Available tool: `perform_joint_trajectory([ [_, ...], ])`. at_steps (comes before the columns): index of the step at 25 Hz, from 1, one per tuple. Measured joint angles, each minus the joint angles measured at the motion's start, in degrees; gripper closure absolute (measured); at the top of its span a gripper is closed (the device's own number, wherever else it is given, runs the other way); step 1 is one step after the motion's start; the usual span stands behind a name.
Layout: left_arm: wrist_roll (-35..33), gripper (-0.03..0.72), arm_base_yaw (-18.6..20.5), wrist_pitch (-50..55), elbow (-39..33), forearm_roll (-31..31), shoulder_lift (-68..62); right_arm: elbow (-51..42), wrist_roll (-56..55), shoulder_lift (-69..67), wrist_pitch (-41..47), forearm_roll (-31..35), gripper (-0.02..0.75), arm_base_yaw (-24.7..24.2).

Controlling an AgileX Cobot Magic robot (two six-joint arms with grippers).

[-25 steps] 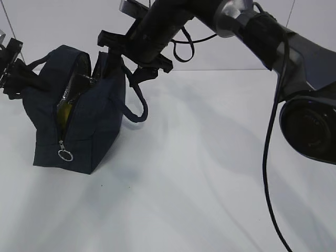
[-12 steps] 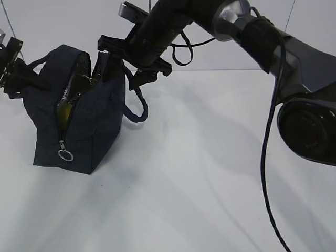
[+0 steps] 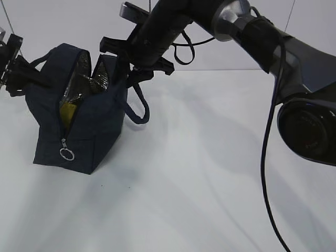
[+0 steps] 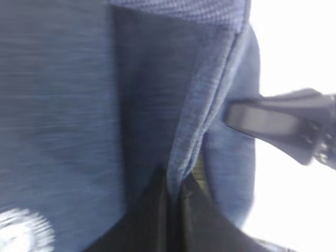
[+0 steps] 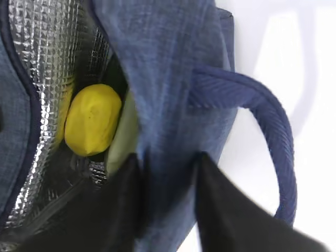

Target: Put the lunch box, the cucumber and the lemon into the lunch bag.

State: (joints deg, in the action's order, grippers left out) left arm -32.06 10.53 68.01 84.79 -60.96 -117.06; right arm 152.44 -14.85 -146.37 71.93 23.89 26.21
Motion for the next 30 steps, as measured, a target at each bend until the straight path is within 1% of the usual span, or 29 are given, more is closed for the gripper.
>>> perform_joint_trajectory([
  [3, 0.0, 0.697, -0.3, 0.0, 0.0, -1.1, 0.0, 0.0, 0.0, 0.0, 0.0, -1.1, 0.568, 0.0],
  [5, -0.1, 0.697, -1.3, 0.0, 0.0, -2.2, 0.0, 0.0, 0.0, 0.0, 0.0, -2.1, 0.653, 0.0],
  [7, -0.1, 0.697, -2.8, 0.0, 0.0, -3.0, 0.0, 0.0, 0.5, 0.0, 0.0, -2.9, 0.71, 0.0],
  [8, -0.1, 0.697, -3.7, 0.0, 0.0, -3.2, 0.0, 0.0, 1.1, 0.0, 0.0, -2.9, 0.72, 0.0],
  [12, -0.1, 0.697, -7.6, 0.0, 0.0, -4.9, 0.0, 0.0, 3.2, 0.0, 0.3, -3.5, 0.72, 0.0],
  [15, -0.1, 0.697, -9.7, -0.3, 0.0, -7.2, 0.0, -0.1, 4.4, 1.2, 0.6, -7.0, 0.72, 0.0],
  [20, -0.1, 0.697, -11.2, -1.3, 0.0, -12.4, 0.0, -0.2, 4.9, 5.0, 1.5, -15.1, 0.72, 0.0],
  [25, -0.1, 0.697, -12.4, -1.6, 0.0, -19.3, 0.0, -0.4, 5.2, 7.1, 1.5, -18.6, 0.72, 0.0],
  [27, -0.1, 0.697, -13.2, -1.6, 0.0, -21.1, 0.0, -2.1, 5.3, 7.5, 1.5, -19.7, 0.72, 0.0],
  [30, 0.1, 0.697, -14.5, -1.6, 0.0, -22.5, 0.0, -8.3, 5.4, 9.0, 1.2, -22.2, 0.72, 0.0],
])
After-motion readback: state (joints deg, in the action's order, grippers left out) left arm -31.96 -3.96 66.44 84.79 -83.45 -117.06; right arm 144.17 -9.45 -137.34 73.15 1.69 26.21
